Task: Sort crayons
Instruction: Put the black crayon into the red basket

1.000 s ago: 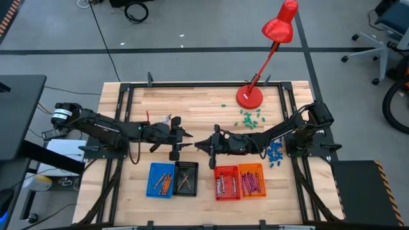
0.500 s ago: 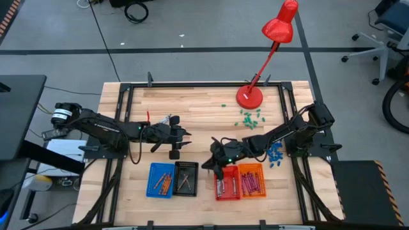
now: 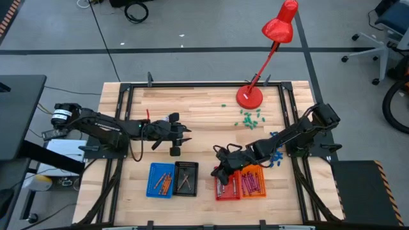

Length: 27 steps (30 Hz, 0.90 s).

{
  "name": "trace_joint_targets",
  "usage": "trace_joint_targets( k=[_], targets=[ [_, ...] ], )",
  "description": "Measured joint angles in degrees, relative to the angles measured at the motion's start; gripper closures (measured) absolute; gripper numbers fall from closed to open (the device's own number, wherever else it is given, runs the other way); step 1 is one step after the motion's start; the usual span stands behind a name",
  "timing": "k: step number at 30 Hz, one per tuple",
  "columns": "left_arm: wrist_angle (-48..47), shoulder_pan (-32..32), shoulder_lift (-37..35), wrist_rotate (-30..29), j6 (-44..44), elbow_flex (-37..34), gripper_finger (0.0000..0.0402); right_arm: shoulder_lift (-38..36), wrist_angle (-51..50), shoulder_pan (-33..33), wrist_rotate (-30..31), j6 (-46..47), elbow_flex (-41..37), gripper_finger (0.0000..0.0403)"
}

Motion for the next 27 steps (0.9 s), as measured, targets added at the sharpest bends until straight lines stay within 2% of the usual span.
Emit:
trace_joint_targets(
  k=[5, 11, 27],
  targets=[
    [-0.04, 1.03, 0.0, -0.02, 0.0, 0.0, 0.024, -1.37, -8.3, 2.16, 0.59, 6.69, 0.0, 0.0371],
    [-0.02, 1.84, 0.0, 0.0, 1.14, 0.0, 0.024, -1.07, -15.66, 2.87, -2.27, 13.76, 0.0, 0.037],
    [-1.29, 2.07, 0.0, -0.02, 1.95, 0.0, 0.024, -2.2, -16.53, 2.12, -6.01, 12.16, 0.0, 0.0309]
  ],
)
